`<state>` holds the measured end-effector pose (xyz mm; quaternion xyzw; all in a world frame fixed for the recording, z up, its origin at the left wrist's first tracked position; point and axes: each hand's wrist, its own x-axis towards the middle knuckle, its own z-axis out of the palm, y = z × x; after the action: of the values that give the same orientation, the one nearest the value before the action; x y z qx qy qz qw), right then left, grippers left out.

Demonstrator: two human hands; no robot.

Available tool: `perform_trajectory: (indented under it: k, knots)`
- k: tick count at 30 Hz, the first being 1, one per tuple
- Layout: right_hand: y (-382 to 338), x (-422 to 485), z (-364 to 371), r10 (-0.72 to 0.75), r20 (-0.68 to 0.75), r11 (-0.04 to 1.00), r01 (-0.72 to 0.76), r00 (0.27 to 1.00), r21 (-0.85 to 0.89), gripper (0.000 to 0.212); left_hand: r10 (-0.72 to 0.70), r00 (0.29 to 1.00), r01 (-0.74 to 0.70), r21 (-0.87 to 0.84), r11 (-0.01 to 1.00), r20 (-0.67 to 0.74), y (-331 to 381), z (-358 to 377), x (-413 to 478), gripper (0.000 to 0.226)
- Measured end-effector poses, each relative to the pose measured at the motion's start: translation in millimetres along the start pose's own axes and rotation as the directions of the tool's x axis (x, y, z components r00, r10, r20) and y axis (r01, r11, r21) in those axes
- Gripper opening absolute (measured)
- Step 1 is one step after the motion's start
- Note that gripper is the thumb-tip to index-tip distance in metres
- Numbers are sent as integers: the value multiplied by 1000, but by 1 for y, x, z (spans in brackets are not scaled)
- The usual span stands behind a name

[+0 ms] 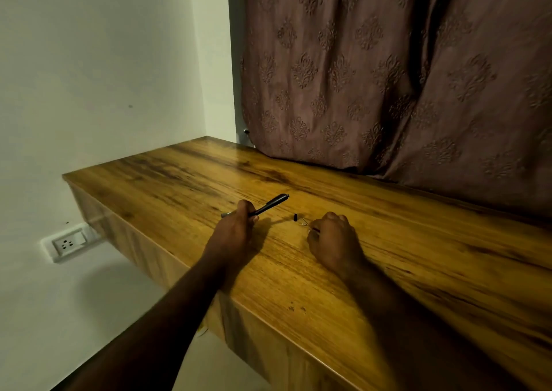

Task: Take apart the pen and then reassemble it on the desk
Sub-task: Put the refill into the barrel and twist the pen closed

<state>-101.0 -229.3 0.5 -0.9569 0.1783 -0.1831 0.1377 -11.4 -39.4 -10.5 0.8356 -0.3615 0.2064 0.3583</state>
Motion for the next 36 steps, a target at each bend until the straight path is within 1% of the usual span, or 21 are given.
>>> perform_trajectory:
  k: [2,4,8,10,13,15,17,20,23,26,27,28,30,31,32,34,36]
  knots:
    - [-2,-11,-1,-34,28,991,37,999,-125,36,8,1000,-8,-7,1000,-8,0,0,0,15]
    - [-3,-22,-2,-51,44,980,59,998,-190,42,21,1000,-22,-24,999,-22,1,0,0,24]
    - [-4,-41,-6,-94,74,968,108,993,-225,50,39,999,-40,-35,999,-36,0,-1,-2,44]
    - [-3,-44,-6,-100,74,972,113,992,-208,53,54,998,-55,-37,998,-37,-1,-1,-3,49]
    - [-2,-42,-7,-105,104,969,125,989,-212,62,47,999,-48,-28,998,-25,-1,2,-2,34]
    - [-3,-41,-9,-102,132,962,132,986,-240,63,31,999,-32,-18,999,-18,0,1,-2,28]
    - [-5,-44,-12,-87,146,963,121,985,-240,63,33,999,-33,-23,999,-7,0,0,-3,30]
    - [-12,-65,-20,-68,199,978,105,978,-181,67,39,999,-39,-30,999,2,2,-3,-3,41]
    - [-29,-106,-30,-77,214,979,114,974,-170,79,19,1000,-18,-32,999,10,4,-3,-2,37]
    - [-49,-146,-38,-122,228,966,168,966,-196,97,-4,999,3,42,999,32,6,-4,-2,23]
    - [-54,-156,-37,-144,215,954,193,966,-228,94,-7,999,5,62,998,39,8,-5,-2,22]
    - [-56,-165,-34,-171,191,939,219,967,-265,84,4,999,-6,67,998,40,10,-7,-4,29]
    - [-54,-175,-25,-244,101,917,263,965,-301,55,35,999,-36,60,998,26,17,-10,-8,57]
    - [-52,-178,-22,-274,65,912,281,960,-299,47,45,999,-47,58,997,23,18,-11,-10,62]
    - [-50,-180,-19,-291,54,913,295,955,-283,44,57,998,-58,58,997,23,17,-10,-12,57]
    - [-48,-182,-18,-322,17,911,315,947,-266,40,57,998,-60,69,996,37,13,-8,-12,35]
    - [-46,-185,-16,-348,-18,901,329,937,-283,38,52,998,-54,68,996,43,9,-7,-12,27]
